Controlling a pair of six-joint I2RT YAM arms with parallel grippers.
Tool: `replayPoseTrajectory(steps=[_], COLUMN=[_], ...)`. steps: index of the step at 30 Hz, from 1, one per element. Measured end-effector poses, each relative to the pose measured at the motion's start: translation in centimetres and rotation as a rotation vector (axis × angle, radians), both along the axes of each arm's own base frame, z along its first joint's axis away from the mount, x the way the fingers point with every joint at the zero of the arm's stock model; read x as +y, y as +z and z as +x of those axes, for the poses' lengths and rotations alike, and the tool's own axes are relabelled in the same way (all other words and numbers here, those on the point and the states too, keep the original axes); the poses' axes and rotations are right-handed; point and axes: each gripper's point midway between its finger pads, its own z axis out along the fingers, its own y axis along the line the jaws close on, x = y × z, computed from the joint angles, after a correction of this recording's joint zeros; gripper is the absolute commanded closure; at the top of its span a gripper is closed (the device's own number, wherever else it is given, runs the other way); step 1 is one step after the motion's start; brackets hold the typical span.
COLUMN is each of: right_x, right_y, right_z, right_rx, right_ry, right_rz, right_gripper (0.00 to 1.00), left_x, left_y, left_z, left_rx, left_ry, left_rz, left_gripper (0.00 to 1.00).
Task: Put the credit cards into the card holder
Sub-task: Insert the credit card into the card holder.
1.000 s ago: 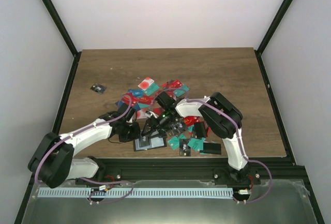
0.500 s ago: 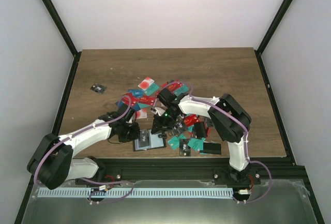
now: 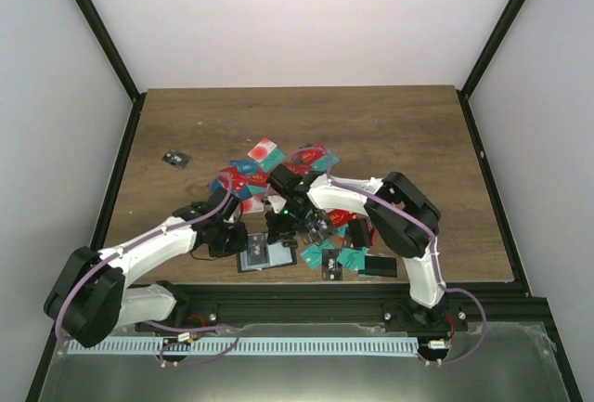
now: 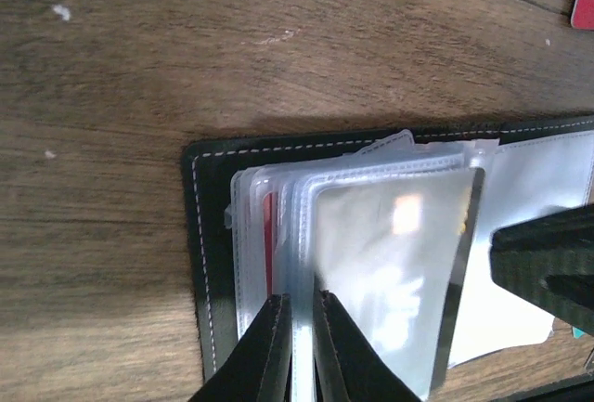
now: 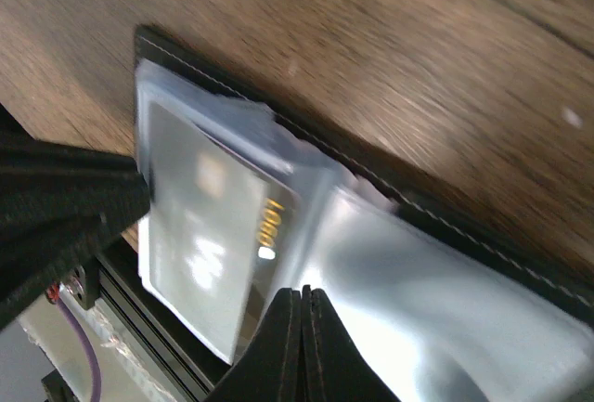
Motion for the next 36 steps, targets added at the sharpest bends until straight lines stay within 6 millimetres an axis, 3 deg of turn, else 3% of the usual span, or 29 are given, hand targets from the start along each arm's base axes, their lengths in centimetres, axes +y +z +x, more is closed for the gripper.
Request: replayPoseTrajectory(steps=[10,18,27,31,36], right_x=[3.1,3.7,5.2,4.8,2.9], right_y=[-0.3,-0.1,2.2,3.1,2.8], right_z=[-0.7,-1.6,-2.5,-2.2,0.0], right_rx=[0.008,0.042,0.108,0.116,0.035], right_ry=[0.054,0.065,0.098,0.089,0.026], right_rz=[0.023,0.042,0.172,0.207,0.134], right_gripper=[0.99,0.99,0.99,0.99,0.99], left_x=[0.5,0.7,0.6,0.5,0.9], left_y=[1.0,1.4,1.6,1.9,1.9], left_z=[-0.5,-0.7,-0.7,-0.6,-1.0], left_rx=[-0.014,-0.017,-0.019,-0.029,-0.02], left_ry=[0.009,0.016,0.019,0.02,0.029], left_rz=[0.001,0.0,-0.009,-0.019,-0.006], left_gripper=[0.86,0.85,0.85,0.86,0.86])
